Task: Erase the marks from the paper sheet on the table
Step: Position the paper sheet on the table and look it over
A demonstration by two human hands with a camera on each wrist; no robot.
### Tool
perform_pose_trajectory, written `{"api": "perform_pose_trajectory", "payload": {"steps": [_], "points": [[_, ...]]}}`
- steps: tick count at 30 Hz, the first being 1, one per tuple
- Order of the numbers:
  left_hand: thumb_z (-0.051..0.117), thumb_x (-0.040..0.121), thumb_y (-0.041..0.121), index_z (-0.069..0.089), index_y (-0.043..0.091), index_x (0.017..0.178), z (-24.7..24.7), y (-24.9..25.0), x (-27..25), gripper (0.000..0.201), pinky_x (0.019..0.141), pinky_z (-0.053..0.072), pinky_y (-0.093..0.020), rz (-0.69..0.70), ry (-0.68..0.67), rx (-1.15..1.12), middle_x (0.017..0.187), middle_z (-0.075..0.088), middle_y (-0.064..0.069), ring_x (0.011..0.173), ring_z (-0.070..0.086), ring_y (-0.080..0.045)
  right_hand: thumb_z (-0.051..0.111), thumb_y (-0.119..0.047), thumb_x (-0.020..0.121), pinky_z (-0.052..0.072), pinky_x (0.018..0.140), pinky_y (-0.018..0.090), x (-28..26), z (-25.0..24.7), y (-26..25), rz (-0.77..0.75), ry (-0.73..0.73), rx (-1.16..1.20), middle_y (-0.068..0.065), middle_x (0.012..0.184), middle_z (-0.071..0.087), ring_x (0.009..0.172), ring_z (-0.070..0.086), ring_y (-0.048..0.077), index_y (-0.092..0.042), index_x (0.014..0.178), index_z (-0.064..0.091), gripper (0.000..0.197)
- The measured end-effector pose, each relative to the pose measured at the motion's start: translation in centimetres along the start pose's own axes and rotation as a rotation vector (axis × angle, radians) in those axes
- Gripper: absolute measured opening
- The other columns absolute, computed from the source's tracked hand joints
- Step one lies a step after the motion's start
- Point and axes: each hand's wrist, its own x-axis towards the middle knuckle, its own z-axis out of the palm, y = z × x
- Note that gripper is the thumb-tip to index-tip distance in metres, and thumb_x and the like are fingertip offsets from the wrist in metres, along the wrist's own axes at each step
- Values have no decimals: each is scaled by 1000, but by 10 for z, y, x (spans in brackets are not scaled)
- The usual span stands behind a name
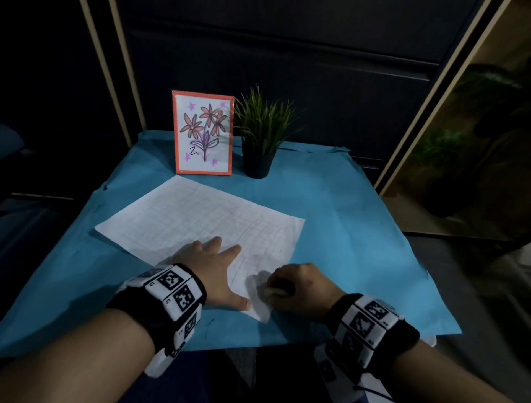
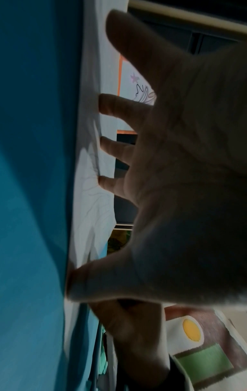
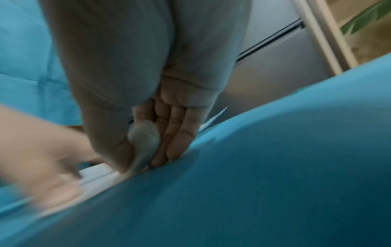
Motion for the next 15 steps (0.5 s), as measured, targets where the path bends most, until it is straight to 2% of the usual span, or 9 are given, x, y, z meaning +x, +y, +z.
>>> {"api": "perform_pose_trajectory", "payload": {"steps": [2, 4, 7, 9, 11, 15], "points": [[48, 56, 92, -6, 45, 149, -1, 1, -1, 117, 115, 21, -55, -4, -4, -2, 161, -7, 4, 146, 5, -33, 67, -19, 79, 45, 72, 20, 4, -5, 2, 27, -28, -27, 1, 88, 70, 75, 58, 12, -15, 89, 71, 12], [48, 58, 92, -7, 45, 149, -2, 2, -1, 116, 115, 20, -55, -8, -6, -5, 161, -8, 4, 146, 4, -34, 65, -17, 80, 41, 69, 17, 13, -9, 8, 88, 32, -21, 1, 83, 66, 73, 53, 11, -14, 86, 69, 8], [48, 57, 92, -6, 45, 148, -2, 1, -1, 116, 114, 22, -56, -10, -6, -12, 161, -7, 5, 146, 5, -33, 66, -19, 80, 44, 69, 22, 15, -9, 7, 108, 79, -19, 4, 81, 65, 70, 50, 12, -14, 83, 67, 6], [47, 55, 93, -6, 45, 148, -1, 1, -1, 118, 113, 23, -57, -7, -3, -12, 161, -7, 5, 146, 6, -33, 66, -20, 80, 46, 73, 26, 9, -4, 1, 57, 24, -20, 6, 87, 69, 72, 54, 15, -13, 86, 70, 10], [46, 52, 95, -7, 46, 148, 0, 1, 0, 120, 112, 24, -57, -7, -2, -14, 161, -6, 5, 146, 6, -32, 66, -23, 81, 46, 74, 25, 2, 0, -6, 3, -23, -35, 5, 89, 70, 78, 60, 17, -14, 89, 71, 14], [48, 52, 94, -7, 46, 148, -2, 2, 1, 120, 114, 21, -56, -12, -17, -24, 161, -7, 5, 146, 5, -33, 66, -23, 81, 47, 79, 26, 9, -4, -2, 50, -14, -46, 3, 96, 70, 89, 63, 19, -16, 95, 71, 17]]}}
